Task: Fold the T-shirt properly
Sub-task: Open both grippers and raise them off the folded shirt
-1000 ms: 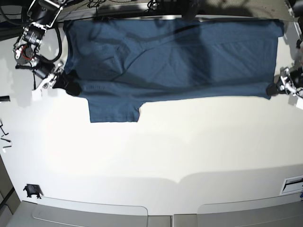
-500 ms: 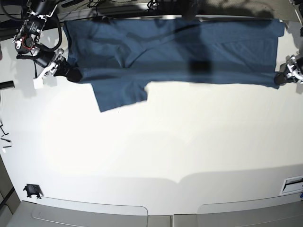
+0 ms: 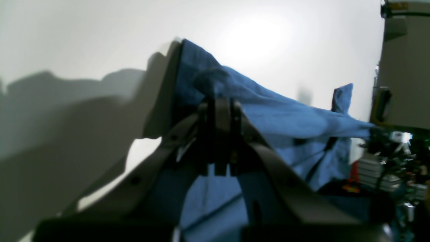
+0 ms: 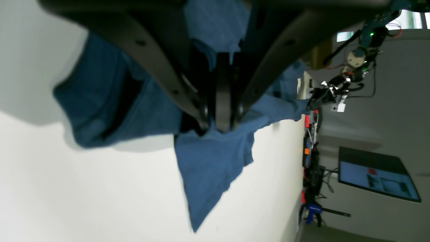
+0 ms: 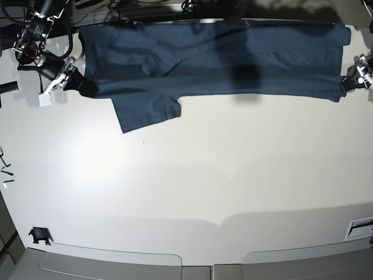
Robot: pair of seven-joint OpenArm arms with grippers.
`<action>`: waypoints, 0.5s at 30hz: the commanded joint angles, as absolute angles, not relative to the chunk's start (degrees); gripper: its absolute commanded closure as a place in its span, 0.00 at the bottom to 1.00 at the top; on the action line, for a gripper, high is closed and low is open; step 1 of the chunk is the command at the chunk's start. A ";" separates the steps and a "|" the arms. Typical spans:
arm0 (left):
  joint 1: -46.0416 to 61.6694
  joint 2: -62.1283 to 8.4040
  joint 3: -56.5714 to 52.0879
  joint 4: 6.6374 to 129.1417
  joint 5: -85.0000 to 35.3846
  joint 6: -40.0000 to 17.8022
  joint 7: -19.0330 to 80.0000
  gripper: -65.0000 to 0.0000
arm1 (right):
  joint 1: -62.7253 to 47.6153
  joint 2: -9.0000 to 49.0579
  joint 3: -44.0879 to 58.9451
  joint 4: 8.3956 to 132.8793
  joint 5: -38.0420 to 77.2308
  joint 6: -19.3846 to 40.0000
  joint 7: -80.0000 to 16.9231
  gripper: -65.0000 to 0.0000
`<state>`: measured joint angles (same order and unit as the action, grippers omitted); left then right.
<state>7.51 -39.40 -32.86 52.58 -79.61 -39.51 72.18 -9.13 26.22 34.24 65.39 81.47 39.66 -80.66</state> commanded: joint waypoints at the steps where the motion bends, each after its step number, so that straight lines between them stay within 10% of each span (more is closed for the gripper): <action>1: 7.60 -41.17 -33.45 53.41 -81.38 -40.00 72.07 1.00 | -9.41 27.62 34.65 66.39 83.05 40.00 -80.00 1.00; 15: 10.79 -41.15 -33.45 53.39 -81.10 -40.00 72.69 1.00 | -13.34 27.59 34.65 66.37 82.48 40.00 -80.00 1.00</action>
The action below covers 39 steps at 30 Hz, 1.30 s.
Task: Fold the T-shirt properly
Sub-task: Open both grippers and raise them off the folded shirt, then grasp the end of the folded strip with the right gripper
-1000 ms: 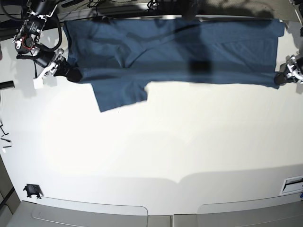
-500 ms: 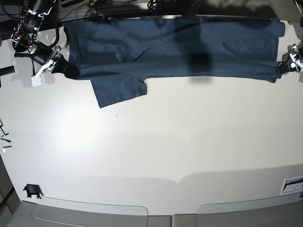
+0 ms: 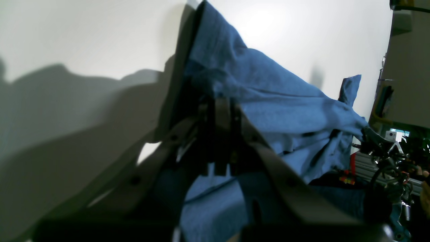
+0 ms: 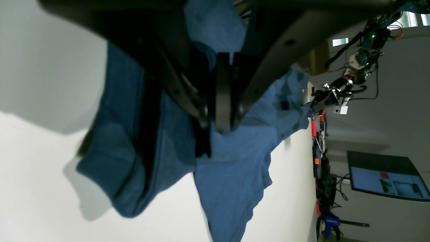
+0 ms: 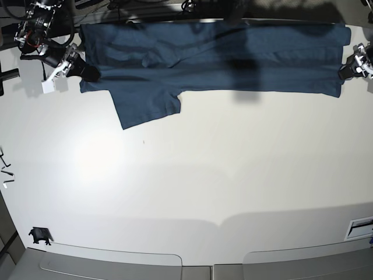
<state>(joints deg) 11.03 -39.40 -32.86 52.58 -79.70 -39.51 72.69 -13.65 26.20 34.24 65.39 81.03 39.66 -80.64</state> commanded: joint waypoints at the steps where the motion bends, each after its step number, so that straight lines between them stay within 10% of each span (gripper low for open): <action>1: 10.79 -41.15 -33.45 53.39 -81.08 -40.00 72.71 1.00 | -13.34 27.59 34.65 66.37 82.48 40.00 -80.00 1.00; 5: 10.76 -41.17 -33.45 53.41 -81.14 -40.00 72.64 0.93 | -13.34 27.59 34.65 66.37 82.50 40.00 -80.00 1.00; 10: 10.63 -41.19 -33.45 53.41 -83.55 -40.00 72.62 0.80 | -13.32 27.62 34.65 66.37 83.20 40.00 -80.00 0.69; 28: 10.33 -45.60 -42.04 61.47 -85.00 -40.00 75.48 0.80 | -11.64 37.65 35.38 66.43 85.00 40.00 -80.00 0.69; 39: 10.37 -45.17 -46.52 63.05 -85.00 -40.00 74.52 0.80 | 6.61 32.91 36.88 66.41 78.46 40.00 -80.00 0.69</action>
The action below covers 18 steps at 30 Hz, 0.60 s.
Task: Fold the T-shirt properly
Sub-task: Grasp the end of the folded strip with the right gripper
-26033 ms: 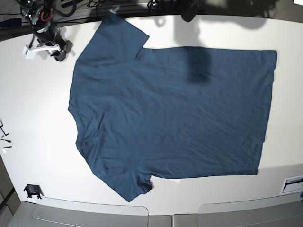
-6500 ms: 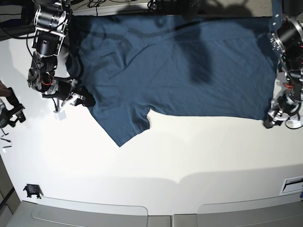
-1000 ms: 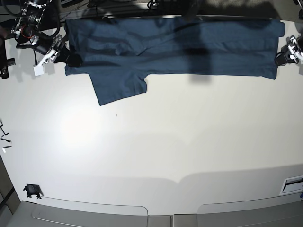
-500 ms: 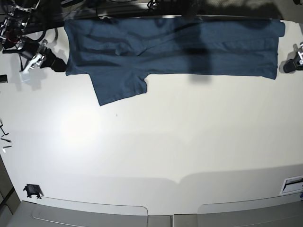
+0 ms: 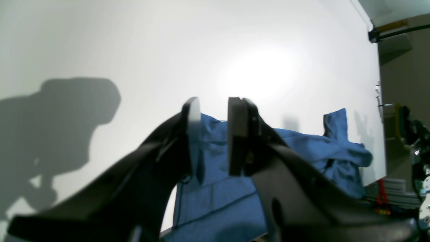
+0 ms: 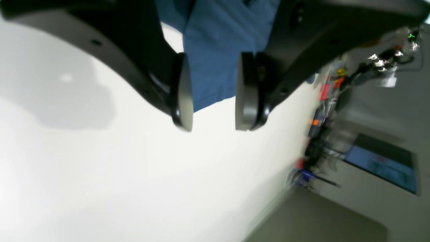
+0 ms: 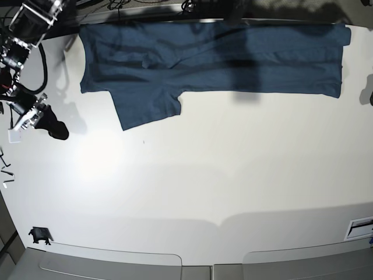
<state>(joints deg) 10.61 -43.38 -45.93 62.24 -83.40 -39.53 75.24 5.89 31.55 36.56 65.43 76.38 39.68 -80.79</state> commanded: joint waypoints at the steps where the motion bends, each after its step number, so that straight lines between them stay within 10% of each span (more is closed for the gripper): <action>1: 10.35 -44.91 -46.52 63.05 -85.00 -40.00 74.50 0.80 | 7.88 31.83 36.88 66.41 75.44 40.00 -80.00 0.69; 18: 10.41 -42.54 -46.52 63.05 -85.00 -40.00 74.11 0.80 | 10.61 19.73 22.28 66.35 47.70 40.00 -71.59 0.69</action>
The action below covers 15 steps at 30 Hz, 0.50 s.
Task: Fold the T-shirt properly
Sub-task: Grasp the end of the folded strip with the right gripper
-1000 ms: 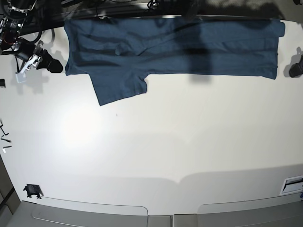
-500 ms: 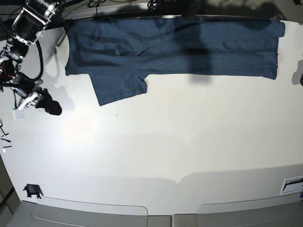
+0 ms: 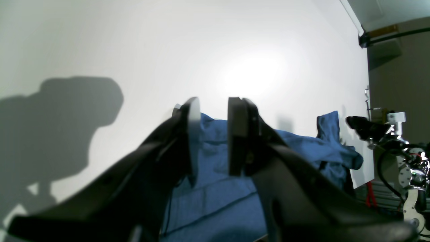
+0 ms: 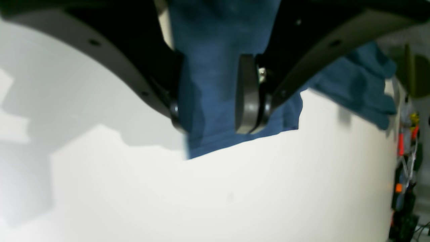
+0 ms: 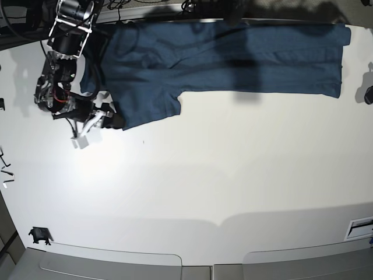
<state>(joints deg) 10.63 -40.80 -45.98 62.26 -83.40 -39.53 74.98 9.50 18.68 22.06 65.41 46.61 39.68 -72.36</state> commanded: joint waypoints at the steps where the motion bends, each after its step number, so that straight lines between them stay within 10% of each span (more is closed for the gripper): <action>1: 10.46 -42.57 -46.52 63.05 -85.00 -40.00 74.13 0.80 | 10.61 19.22 21.80 66.35 45.82 40.00 -70.98 0.69; 15: 10.46 -42.54 -46.52 63.05 -85.00 -40.00 73.89 0.80 | 10.33 17.89 21.89 66.35 34.65 39.99 -62.96 0.69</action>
<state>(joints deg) 10.76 -40.77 -45.98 62.26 -83.40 -39.53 74.96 9.32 17.08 21.65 65.41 34.02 39.66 -64.03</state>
